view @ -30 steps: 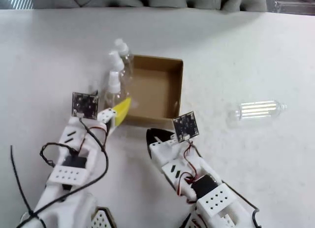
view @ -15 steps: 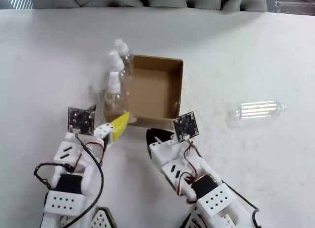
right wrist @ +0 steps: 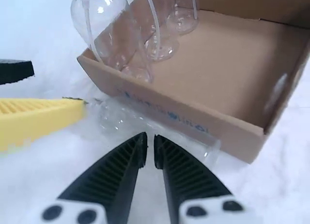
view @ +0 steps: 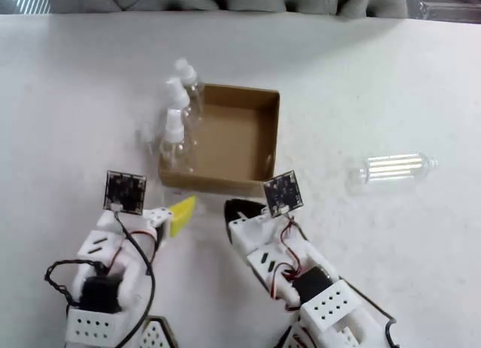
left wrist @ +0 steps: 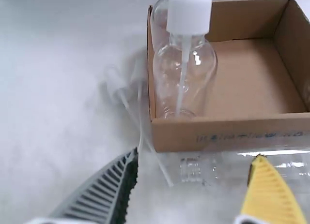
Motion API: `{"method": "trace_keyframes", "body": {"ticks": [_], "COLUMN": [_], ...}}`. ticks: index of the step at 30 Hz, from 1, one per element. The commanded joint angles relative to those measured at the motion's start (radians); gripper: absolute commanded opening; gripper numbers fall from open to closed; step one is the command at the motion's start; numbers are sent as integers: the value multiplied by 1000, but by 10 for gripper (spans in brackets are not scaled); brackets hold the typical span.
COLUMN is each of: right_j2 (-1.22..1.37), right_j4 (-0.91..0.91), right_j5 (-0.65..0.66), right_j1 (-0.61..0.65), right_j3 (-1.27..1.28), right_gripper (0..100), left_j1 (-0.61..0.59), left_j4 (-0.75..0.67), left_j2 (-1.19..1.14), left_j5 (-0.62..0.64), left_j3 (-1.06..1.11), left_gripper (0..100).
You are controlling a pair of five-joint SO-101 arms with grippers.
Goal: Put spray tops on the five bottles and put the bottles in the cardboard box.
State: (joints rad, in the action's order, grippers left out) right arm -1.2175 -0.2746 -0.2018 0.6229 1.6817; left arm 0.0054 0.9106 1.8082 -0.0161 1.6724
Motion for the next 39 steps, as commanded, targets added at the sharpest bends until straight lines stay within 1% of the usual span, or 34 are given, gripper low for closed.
{"method": "trace_keyframes", "body": {"ticks": [1, 6, 7, 9, 18, 20, 24, 26, 29, 31, 32, 35, 39], "right_j2": [5, 5, 5, 5, 5, 5, 5, 5, 5, 5, 5, 5, 5], "right_j4": [-30, -30, -30, -30, -31, -31, -31, -31, -31, -48, -62, -108, -177], "right_j5": [74, 433, 489, 552, 548, 549, 549, 549, 559, 626, 657, 700, 698], "right_j1": [-8, -35, -51, -76, -85, -85, -85, -85, -85, -87, -87, -85, -70], "right_j3": [3, 6, 6, 6, 5, 5, 5, 5, 3, 3, 0, -31, -106], "right_gripper": [15, 15, 15, 15, 15, 15, 15, 15, 15, 15, 15, 15, 15], "left_j1": [-10, -10, -10, -10, -13, -47, -163, -209, -266, -300, -312, -369, -438], "left_j4": [61, 152, 169, 196, 279, 288, 287, 287, 281, 279, 275, 247, 121], "left_j2": [13, 13, 13, 13, 13, 13, 13, 13, 13, 12, 10, 7, -5], "left_j5": [-8, -8, -8, -8, -9, -9, -9, -8, -6, -6, -6, 0, 2], "left_j3": [-87, -152, -164, -183, -276, -305, -342, -344, -334, -330, -330, -316, -233], "left_gripper": [343, 343, 343, 343, 343, 343, 341, 300, 154, 47, 13, 46, 21]}}
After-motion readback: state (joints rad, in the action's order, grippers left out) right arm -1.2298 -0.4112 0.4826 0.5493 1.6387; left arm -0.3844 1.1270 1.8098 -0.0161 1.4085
